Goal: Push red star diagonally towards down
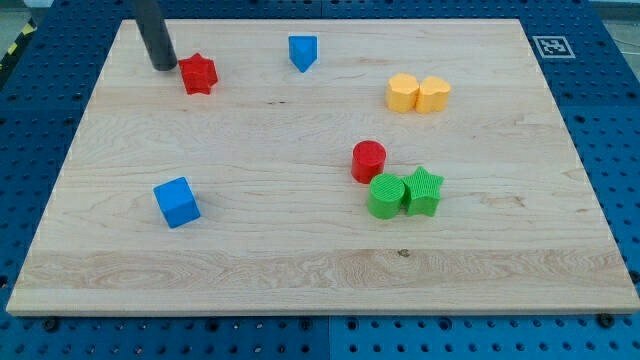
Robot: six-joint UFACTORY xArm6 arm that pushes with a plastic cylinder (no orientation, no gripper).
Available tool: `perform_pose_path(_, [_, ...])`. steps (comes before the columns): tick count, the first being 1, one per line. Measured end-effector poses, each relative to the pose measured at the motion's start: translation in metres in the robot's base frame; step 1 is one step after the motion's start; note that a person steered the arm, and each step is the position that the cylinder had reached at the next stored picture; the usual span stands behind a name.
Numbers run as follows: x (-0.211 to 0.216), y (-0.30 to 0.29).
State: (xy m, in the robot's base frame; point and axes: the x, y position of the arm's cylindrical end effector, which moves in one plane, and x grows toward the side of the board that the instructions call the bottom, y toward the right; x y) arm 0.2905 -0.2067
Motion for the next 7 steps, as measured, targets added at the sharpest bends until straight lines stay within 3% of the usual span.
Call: perform_pose_path(7, [0.032, 0.05])
